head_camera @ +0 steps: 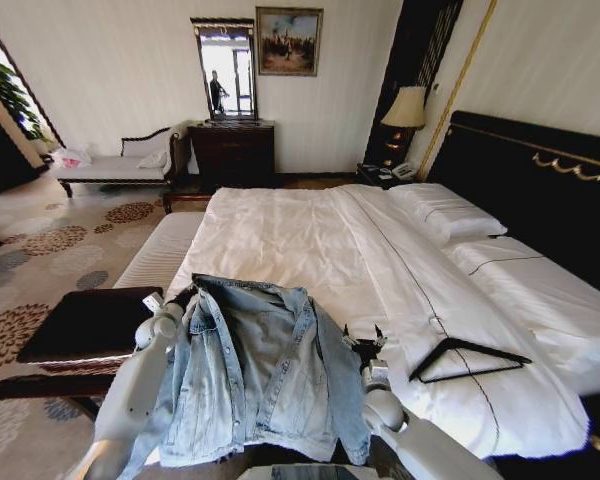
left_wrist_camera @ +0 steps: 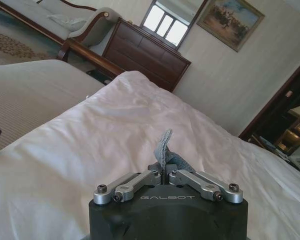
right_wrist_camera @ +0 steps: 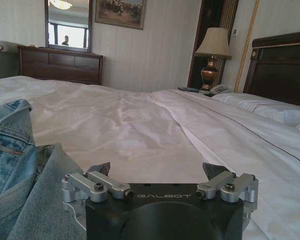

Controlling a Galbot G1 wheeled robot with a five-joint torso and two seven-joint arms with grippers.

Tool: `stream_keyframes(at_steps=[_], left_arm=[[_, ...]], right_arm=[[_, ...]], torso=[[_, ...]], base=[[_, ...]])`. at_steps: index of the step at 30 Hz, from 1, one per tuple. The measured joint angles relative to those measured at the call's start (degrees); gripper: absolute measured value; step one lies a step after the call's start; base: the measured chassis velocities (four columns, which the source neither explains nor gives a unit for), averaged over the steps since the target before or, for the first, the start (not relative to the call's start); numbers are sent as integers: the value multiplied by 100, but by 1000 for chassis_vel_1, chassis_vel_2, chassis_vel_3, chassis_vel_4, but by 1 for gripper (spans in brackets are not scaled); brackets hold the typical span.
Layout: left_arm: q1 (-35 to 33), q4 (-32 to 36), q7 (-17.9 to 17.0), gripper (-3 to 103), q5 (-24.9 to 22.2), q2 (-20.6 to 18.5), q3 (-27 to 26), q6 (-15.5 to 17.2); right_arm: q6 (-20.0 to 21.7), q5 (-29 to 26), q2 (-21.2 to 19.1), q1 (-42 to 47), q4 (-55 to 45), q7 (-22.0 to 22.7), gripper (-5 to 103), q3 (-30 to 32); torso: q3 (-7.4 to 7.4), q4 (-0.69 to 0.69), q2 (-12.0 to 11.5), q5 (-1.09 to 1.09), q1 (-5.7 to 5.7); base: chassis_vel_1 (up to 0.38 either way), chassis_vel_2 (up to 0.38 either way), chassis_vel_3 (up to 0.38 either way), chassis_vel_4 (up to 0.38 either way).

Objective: Pick up the clothes from the bed and hang them on the clothes hanger.

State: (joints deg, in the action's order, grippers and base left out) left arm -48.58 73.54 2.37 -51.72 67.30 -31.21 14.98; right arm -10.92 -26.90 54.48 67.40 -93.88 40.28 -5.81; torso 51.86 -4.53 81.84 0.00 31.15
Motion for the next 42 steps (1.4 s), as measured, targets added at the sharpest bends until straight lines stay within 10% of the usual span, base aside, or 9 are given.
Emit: stream_keyframes(at_steps=[12, 28, 42], left_arm=[[-162, -479, -92, 1, 354, 64, -66, -77], [-2163, 2484, -495, 66, 856, -29, -77, 529], [-1480, 1541, -626, 100, 993, 141, 1216, 722]], right_arm=[[-19, 0, -20, 32, -22, -5, 100, 14], [-21, 0, 15, -45, -65, -22, 100, -22], [-30, 19, -16, 148, -73, -18, 100, 126]], torso=[[0, 0, 0, -1, 0], [-1, 2, 0, 0, -2], [0, 0, 0, 0, -1]], base=[[0, 0, 0, 0], [0, 0, 0, 0], [0, 0, 0, 0]])
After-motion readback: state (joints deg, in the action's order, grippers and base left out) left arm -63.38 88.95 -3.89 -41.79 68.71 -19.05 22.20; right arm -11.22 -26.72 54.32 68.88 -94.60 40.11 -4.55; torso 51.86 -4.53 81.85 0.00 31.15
